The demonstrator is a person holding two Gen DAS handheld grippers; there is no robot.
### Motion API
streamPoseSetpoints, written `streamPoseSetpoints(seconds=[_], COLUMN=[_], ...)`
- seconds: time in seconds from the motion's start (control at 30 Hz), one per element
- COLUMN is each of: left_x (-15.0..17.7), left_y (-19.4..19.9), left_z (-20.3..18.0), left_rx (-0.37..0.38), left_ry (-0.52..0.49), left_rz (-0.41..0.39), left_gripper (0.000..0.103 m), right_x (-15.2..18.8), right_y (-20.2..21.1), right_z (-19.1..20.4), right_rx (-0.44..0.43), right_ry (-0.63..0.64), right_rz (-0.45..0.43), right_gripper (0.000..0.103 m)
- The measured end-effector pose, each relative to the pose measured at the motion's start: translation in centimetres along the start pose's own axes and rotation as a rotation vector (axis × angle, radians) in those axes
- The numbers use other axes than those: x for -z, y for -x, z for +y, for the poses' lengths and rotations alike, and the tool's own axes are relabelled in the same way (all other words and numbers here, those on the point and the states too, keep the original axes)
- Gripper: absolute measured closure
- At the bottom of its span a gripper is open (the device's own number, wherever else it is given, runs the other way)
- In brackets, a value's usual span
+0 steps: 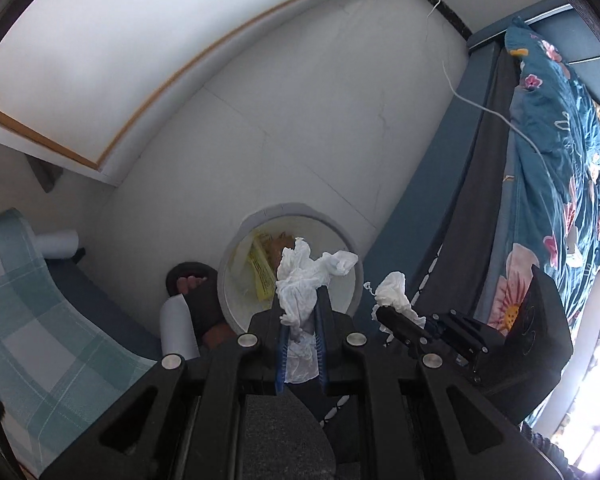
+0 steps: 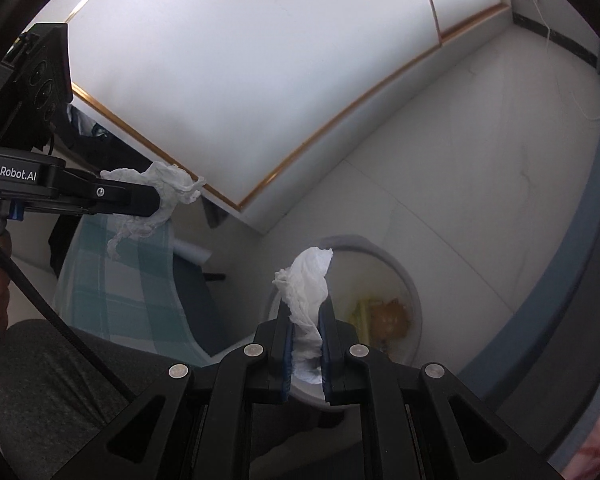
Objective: Collect trash
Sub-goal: 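Open both grippers over the bin to drop the tissues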
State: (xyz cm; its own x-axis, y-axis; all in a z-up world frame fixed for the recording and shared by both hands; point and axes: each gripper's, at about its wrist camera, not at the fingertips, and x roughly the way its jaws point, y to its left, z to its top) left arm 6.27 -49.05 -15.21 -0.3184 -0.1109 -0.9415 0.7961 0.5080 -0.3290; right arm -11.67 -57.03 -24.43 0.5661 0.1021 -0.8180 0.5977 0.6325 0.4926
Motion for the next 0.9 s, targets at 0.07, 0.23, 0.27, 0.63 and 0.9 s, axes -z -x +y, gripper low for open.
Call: streamPoseSetpoints(seconds=[0.07,0.23,0.27,0.63,0.9], left_x=[-0.5,-1.8,-2.1,-3.3,-3.6], left_y=[-1.8,-5.9,-6.5,-12.7,-14.4], left_z=[0.5,1.6,1.6,3.0,3.2], left_rx=[0.022,0.041,0.048,0.07,0.058], left_ry=[0.017,0.046,0.042,0.066,0.065], left_rz=[0.071,0.213,0.235,0.379,0.412], left_gripper=[0.095,0.095,0.095,0.095,0.051], right_x=[0.2,1.3,1.4,3.0,3.6], right_y=[-1.2,-3.9,-4.4,-9.3,-10.3], right_z=[-0.5,-1.4,-1.6,-3.6,-3.1], right_rx=[-0.001,-0.029,-0.031,-0.056,-0.032], right_ry=[-0.015,-0.032,-0.035,-0.136,-0.113], right_rz=[0.025,0.105,0.117,0.27,0.315], right_gripper=[0.093,0.093,0.092,0.09,0.071])
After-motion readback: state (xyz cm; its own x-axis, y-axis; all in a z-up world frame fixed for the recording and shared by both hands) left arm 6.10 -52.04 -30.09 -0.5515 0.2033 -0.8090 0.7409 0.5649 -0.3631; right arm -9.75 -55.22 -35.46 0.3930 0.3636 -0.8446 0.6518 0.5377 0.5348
